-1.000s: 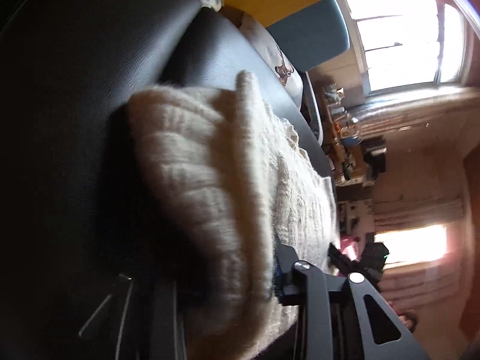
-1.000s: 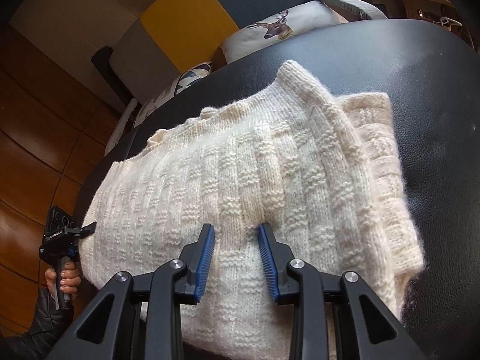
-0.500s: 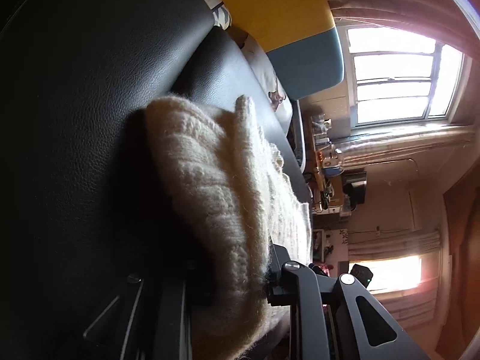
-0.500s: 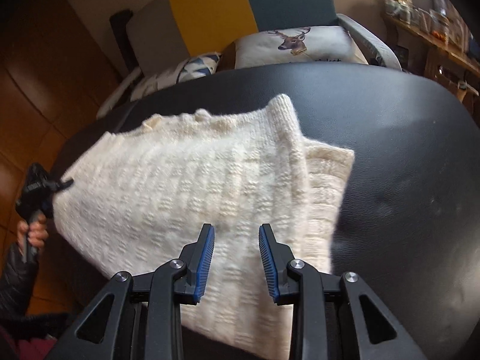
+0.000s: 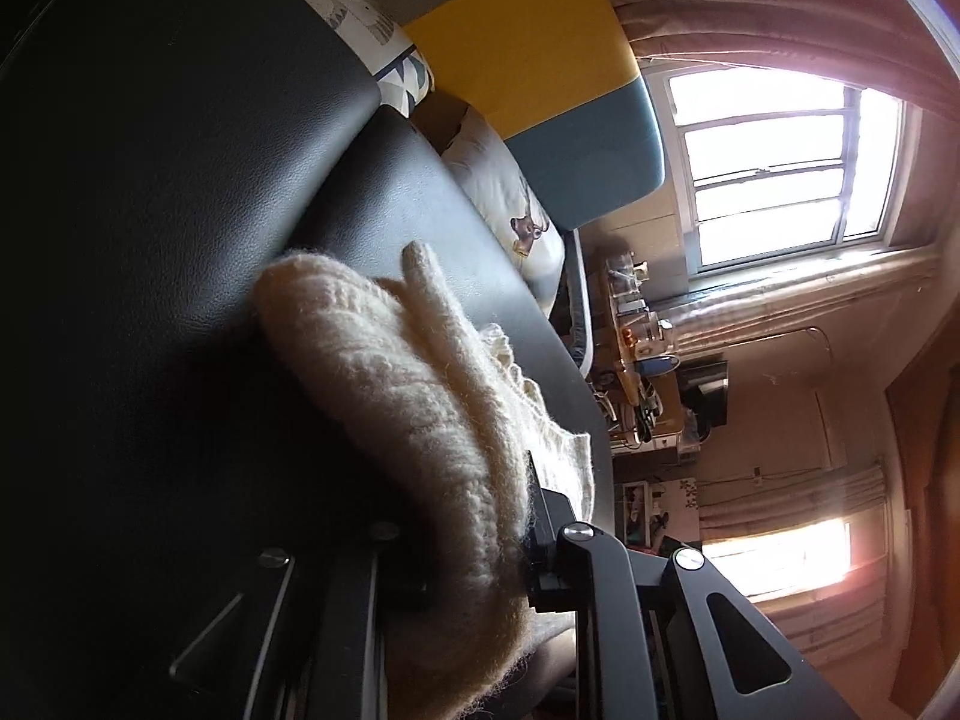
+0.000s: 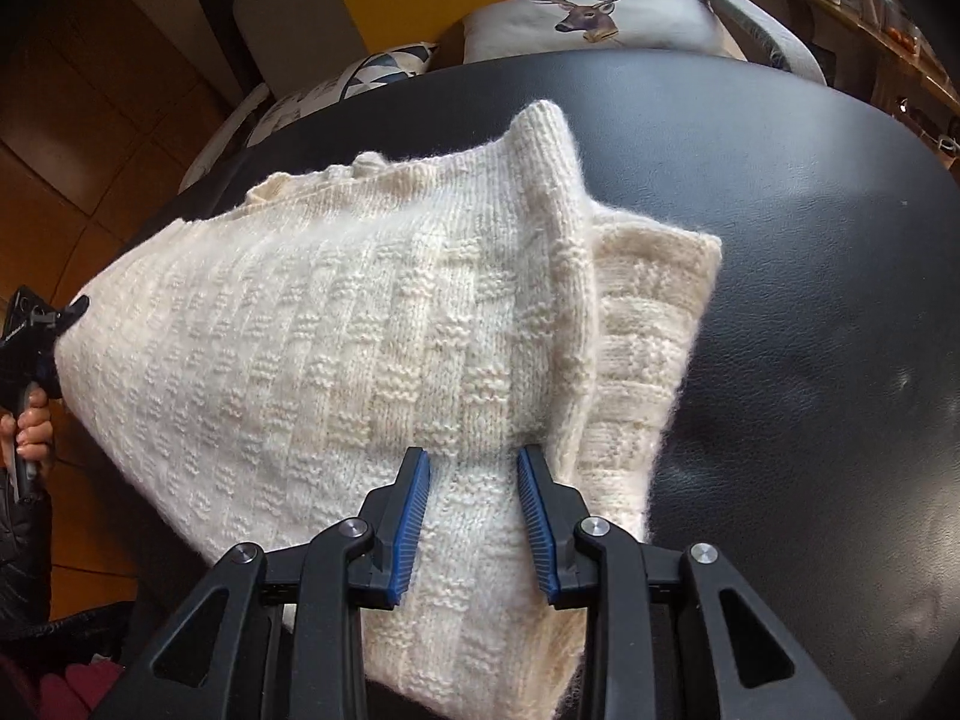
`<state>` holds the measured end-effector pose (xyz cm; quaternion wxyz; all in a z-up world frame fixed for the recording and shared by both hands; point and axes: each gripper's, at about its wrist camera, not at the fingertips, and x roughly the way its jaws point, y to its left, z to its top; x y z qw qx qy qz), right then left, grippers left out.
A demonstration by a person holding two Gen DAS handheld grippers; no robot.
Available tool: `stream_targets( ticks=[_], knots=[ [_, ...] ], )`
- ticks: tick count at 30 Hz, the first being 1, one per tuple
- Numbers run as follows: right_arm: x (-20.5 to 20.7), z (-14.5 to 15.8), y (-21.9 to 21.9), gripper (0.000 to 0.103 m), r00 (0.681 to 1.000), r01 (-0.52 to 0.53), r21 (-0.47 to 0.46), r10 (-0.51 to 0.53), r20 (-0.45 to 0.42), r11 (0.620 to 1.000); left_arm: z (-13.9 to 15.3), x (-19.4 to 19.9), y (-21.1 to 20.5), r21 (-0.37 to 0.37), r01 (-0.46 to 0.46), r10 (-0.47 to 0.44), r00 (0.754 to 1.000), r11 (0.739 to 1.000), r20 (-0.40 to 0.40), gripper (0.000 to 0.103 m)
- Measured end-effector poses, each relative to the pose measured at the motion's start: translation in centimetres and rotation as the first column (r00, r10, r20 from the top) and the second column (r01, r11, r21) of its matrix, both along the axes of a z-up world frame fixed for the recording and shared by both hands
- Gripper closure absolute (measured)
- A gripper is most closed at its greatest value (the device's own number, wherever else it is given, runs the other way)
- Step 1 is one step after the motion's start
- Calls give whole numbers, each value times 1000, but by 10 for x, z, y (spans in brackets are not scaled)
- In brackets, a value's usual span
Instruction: Fold clothes
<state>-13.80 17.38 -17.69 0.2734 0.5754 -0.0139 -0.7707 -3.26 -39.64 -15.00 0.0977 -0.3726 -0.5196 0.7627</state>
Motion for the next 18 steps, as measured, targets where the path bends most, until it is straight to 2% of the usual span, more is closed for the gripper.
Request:
stream_targets(
  ticks=[6,12,18],
  knots=[
    [8,-2,-19,72,1000,5,-22,-4,10,1000,21,3,-10,21,-45,45,999,999,-14,84],
    [11,-3,-31,72,1000,-2,-43,2,10,999,65,-8,1,-32,-27,26,999,999,-41,84],
    [13,-5,-26,72,1000,-26,-49,26,10,998,102,-25,32,-75,-13,10,999,997,-39,84]
  ],
)
